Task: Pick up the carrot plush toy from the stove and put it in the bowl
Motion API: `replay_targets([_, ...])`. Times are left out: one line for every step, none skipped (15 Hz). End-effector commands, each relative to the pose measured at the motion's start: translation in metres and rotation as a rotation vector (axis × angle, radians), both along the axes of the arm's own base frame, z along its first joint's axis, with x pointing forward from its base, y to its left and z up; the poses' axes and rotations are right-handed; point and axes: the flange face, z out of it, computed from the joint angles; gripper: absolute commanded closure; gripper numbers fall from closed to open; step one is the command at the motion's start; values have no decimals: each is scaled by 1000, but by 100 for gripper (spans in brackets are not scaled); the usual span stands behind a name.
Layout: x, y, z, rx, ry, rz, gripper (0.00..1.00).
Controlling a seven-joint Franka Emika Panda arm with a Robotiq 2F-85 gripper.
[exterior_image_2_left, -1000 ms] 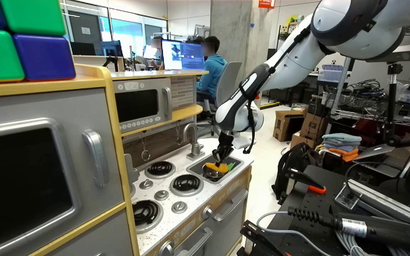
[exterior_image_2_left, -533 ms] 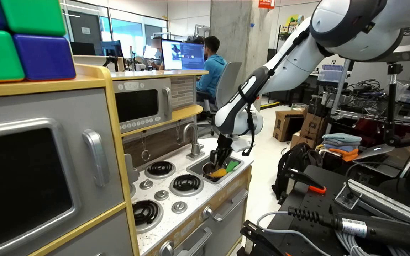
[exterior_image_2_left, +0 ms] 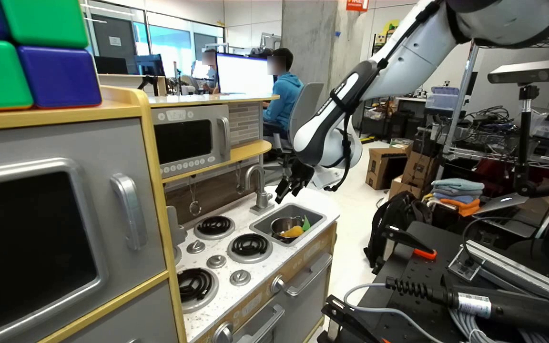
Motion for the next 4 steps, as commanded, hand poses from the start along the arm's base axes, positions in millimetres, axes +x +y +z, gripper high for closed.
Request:
replay_targets([-40,21,42,96,88,120,0])
replay_targets([-45,25,44,134,136,112,0])
replay_targets([-22,19,25,91,72,71,0])
replay_targets([-29,22,31,115,102,83,0])
